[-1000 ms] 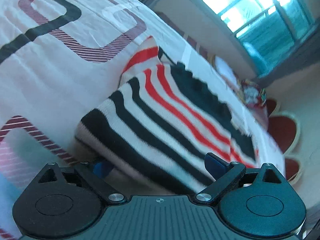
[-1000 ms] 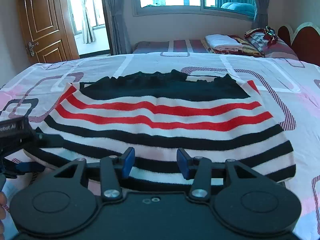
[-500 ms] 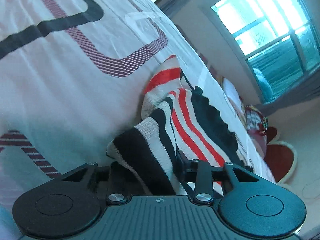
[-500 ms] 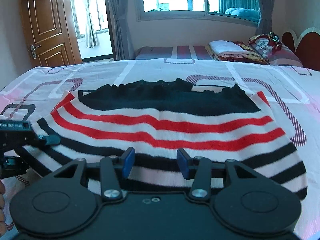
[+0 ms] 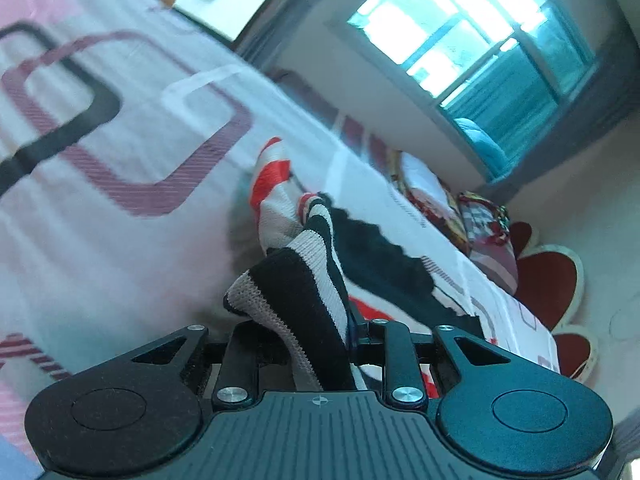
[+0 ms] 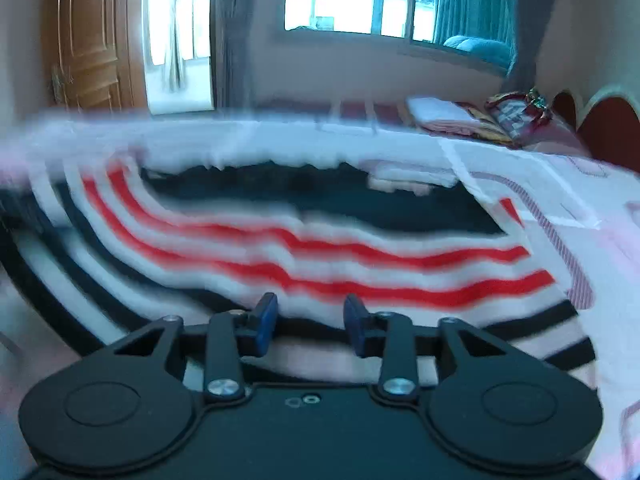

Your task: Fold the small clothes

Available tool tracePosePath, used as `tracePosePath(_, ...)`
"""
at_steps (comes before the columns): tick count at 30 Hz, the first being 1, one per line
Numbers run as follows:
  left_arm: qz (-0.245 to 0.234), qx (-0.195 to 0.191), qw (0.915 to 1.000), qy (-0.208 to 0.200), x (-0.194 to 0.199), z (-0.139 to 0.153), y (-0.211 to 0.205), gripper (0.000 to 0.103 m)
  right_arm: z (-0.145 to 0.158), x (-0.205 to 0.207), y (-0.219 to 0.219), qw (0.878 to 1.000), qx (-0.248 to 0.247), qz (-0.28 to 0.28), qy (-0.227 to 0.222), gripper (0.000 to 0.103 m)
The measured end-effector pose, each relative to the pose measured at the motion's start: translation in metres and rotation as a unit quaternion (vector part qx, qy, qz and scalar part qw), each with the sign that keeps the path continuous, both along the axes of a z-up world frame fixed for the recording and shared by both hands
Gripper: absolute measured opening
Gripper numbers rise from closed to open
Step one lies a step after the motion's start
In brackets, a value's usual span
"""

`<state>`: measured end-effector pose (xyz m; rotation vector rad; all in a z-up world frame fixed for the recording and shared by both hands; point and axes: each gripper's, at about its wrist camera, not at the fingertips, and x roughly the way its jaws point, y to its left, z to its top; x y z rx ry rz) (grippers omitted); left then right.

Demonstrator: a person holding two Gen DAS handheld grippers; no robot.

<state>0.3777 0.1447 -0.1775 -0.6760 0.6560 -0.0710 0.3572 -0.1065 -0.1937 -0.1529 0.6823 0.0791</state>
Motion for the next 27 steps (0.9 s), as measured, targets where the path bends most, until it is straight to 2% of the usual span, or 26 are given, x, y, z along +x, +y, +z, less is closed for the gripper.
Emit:
tracePosePath(1, -0.01, 0.009, 0.9999, -0.008, 0.001, 0.006, -0.006, 0.024, -0.004, -0.005, 0.004, 0.999, -0.025, 0.014, -0.017, 0.037)
tracePosePath(2, -0.023, 0.015, 0.9994, -0.019, 0.002, 0.013, -0.012, 0.024, -0.001, -0.006, 0.006, 0.999, -0.032, 0.015, -0.014, 0.037)
tracePosePath(6, -0.091, 0.064, 0.9911, -0.072, 0.011, 0.047, -0.054, 0.024, 0.011, -0.006, -0.014, 0.999, 0.042, 0.004, 0.004, 0.037)
tracePosePath(10, -0.181, 0.083, 0.9748, -0.1, 0.031, 0.064, -0.115, 0.024, 0.026, -0.023, -0.039, 0.995, 0.097, -0.013, -0.011, 0.038)
tracePosePath(12, -0.223, 0.082, 0.9669, -0.094, 0.041, 0.06, -0.146, 0.024, 0.038, -0.033, -0.058, 0.994, 0.106, -0.026, -0.025, 0.038)
tracePosePath(15, -0.287, 0.077, 0.9531, -0.055, 0.049, 0.039, -0.189, 0.024, 0.048, -0.044, -0.09, 0.991, 0.12, -0.052, -0.031, 0.039)
tracePosePath(19, -0.311, 0.081, 0.9467, -0.019, 0.046, 0.022, -0.201, 0.024, 0.044, -0.054, -0.128, 0.985, 0.142, -0.091, -0.019, 0.041)
tracePosePath(22, -0.319, 0.119, 0.94, -0.028, 0.039, 0.032, -0.199, 0.025, 0.035, -0.062, -0.148, 0.977, 0.18, -0.114, -0.008, 0.042)
tracePosePath(23, -0.318, 0.125, 0.9393, -0.028, 0.036, 0.036, -0.198, 0.032, 0.034, -0.063, -0.151, 0.975, 0.189, -0.118, -0.006, 0.042)
tracePosePath(24, -0.318, 0.126, 0.9393, -0.029, 0.035, 0.039, -0.199, 0.052, 0.034, -0.063, -0.152, 0.973, 0.197, -0.118, -0.005, 0.042)
tracePosePath(25, -0.313, 0.119, 0.9418, -0.03, 0.03, 0.045, -0.194, 0.065, 0.034, -0.061, -0.154, 0.973, 0.202, -0.115, -0.003, 0.043)
tracePosePath(26, -0.305, 0.112, 0.9451, -0.038, 0.026, 0.052, -0.187, 0.082, 0.035, -0.061, -0.154, 0.972, 0.206, -0.111, -0.002, 0.043)
tracePosePath(27, -0.294, 0.109, 0.9482, -0.05, 0.023, 0.058, -0.183, 0.087, 0.037, -0.061, -0.153, 0.971, 0.215, -0.103, -0.001, 0.046)
